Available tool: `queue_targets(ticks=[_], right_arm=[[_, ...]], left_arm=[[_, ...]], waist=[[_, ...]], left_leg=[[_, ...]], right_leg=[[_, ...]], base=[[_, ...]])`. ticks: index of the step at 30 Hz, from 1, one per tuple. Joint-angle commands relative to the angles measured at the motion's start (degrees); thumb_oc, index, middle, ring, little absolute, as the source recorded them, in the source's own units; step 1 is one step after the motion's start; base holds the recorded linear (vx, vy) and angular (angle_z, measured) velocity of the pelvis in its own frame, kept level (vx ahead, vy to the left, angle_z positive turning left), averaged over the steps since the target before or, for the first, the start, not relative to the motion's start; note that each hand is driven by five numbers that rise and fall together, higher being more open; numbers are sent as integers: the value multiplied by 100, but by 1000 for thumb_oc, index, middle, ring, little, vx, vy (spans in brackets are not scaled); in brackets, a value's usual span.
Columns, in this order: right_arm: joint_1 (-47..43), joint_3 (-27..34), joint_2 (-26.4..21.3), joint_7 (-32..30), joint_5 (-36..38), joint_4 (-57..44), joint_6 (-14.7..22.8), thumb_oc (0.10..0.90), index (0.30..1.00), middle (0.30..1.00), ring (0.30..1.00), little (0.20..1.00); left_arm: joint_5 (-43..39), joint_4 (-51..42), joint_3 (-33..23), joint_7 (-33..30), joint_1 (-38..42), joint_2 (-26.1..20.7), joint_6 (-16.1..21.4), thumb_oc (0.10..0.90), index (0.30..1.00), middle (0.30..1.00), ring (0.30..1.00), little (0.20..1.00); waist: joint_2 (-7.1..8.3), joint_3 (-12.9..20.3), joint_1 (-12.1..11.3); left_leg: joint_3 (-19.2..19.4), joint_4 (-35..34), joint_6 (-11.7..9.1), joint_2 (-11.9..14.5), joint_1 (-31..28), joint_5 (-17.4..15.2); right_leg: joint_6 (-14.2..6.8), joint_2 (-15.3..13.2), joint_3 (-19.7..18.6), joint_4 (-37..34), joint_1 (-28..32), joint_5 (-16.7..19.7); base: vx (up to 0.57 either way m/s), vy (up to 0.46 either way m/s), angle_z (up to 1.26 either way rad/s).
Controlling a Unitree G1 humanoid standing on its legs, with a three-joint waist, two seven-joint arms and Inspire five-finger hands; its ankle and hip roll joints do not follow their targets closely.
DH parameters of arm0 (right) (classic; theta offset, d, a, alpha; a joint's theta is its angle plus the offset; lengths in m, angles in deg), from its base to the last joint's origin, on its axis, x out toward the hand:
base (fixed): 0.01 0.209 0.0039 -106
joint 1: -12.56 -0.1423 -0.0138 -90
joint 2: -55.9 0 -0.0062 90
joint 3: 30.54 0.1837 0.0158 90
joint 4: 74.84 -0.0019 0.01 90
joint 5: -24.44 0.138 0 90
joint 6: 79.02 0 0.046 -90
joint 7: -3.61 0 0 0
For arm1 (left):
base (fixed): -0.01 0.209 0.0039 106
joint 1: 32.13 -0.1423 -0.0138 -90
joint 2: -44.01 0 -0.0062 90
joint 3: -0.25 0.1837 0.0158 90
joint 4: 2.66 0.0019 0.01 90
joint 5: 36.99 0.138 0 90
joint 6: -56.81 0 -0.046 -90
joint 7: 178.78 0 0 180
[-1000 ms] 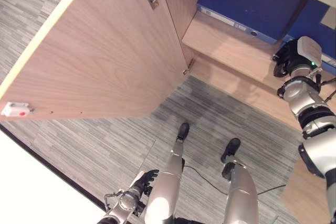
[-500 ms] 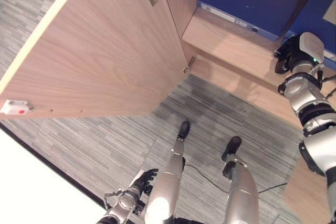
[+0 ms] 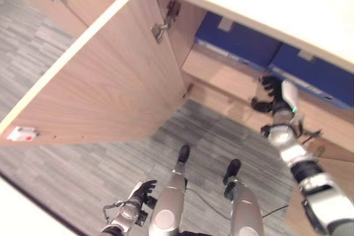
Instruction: Put the empty folder in the office cabinet
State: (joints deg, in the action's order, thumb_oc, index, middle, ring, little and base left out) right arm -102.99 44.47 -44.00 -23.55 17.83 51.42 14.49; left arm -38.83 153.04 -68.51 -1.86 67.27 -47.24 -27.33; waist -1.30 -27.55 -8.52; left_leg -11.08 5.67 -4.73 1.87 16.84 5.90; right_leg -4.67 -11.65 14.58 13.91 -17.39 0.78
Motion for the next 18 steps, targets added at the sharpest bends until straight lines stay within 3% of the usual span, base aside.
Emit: queue_targets(ticks=[1, 3, 9, 15, 17, 18], right_arm=[[951, 353, -119, 92, -38, -760, 454, 800, 900, 900, 900, 900], [1547, 413, 39, 350, -29, -880, 483, 800, 900, 900, 900, 900], [2369, 587, 366, 693, 236, -919, 459, 800, 900, 900, 900, 900], [2434, 207, 568, 1074, 128, -769, 418, 800, 900, 900, 900, 900], [2494, 149, 669, 1121, 307, -679, 484, 800, 900, 900, 900, 900], [2571, 83, 712, 1214, 486, -624, 545, 800, 900, 900, 900, 900]], left_arm=[[-85, 198, -181, 24, -123, 412, 138, 800, 900, 900, 900, 900], [-50, 252, -337, 26, -167, 489, 131, 800, 900, 900, 900, 900], [-116, 291, -560, -1, -288, 566, 97, 800, 900, 900, 900, 900], [-253, -114, -589, -14, -437, 481, 151, 800, 900, 900, 900, 900], [-327, -355, -511, -59, -486, 442, 225, 800, 900, 900, 900, 900], [-377, -519, -451, -79, -496, 410, 275, 800, 900, 900, 900, 900]], waist=[[213, 908, 326], [303, 1113, 511], [339, 1567, 724], [351, 1675, 726], [358, 1679, 750], [357, 1718, 779]], left_leg=[[27, -157, -23, 154, -195, -561], [166, -223, 16, 147, -504, -644], [335, -501, 127, 75, -1128, -750], [410, -521, 307, -39, -1653, -877], [200, -552, 317, -75, -1673, -793], [32, -529, 329, -111, -1611, -732]], right_leg=[[-502, -262, -287, -1, 401, -374], [-545, -238, -347, -225, 666, -296], [-661, -285, -444, -413, 1060, -180], [-881, -278, -710, 483, 1115, -82], [-926, 63, -1250, 661, 1148, -171], [-852, 397, -1685, 590, 1240, -474]], base=[[70, 105, -6], [70, 146, -26], [75, 147, -27], [31, 87, -10], [31, 5, 13], [24, 33, 32]])
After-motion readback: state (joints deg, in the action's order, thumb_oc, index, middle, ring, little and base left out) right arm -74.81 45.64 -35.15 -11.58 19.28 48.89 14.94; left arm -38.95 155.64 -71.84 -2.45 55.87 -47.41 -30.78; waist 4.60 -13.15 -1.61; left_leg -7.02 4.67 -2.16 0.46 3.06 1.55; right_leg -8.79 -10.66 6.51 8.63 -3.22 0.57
